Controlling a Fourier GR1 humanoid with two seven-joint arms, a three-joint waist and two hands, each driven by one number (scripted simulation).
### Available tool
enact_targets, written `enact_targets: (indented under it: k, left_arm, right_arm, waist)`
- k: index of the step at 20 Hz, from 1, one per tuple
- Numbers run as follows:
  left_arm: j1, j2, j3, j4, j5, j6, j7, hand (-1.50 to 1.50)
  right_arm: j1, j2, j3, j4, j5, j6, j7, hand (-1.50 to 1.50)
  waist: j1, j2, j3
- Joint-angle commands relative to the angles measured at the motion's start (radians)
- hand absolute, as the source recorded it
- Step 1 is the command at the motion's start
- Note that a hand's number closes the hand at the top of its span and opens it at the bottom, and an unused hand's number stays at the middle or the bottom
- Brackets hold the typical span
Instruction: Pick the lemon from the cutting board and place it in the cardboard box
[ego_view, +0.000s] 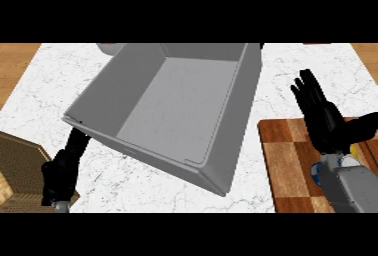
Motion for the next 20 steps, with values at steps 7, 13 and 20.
enact_targets:
  k: [7,13,20]
  left_arm:
    - [-0.012,0.129,0.055,0.031,-0.083,0.012,0.018,0.00]
    - [-0.051,0.188,0.097,0.048,-0.086,-0.005,0.037,0.00]
    - [-0.088,0.193,0.096,0.092,-0.088,-0.022,0.051,0.00]
  right_arm:
    - [-0.140,-0.315,0.060,-0.132,0.060,0.532,-0.172,-1.50]
    - [0.020,-0.422,0.082,0.068,0.018,0.908,-0.497,-1.50]
    - [-0.042,-0.517,0.049,0.107,0.115,1.007,-0.745,-1.50]
  waist:
    - [0.061,-0.043,-0.030]
    - [0.046,0.041,-0.007]
    - [0.050,0.035,-0.009]
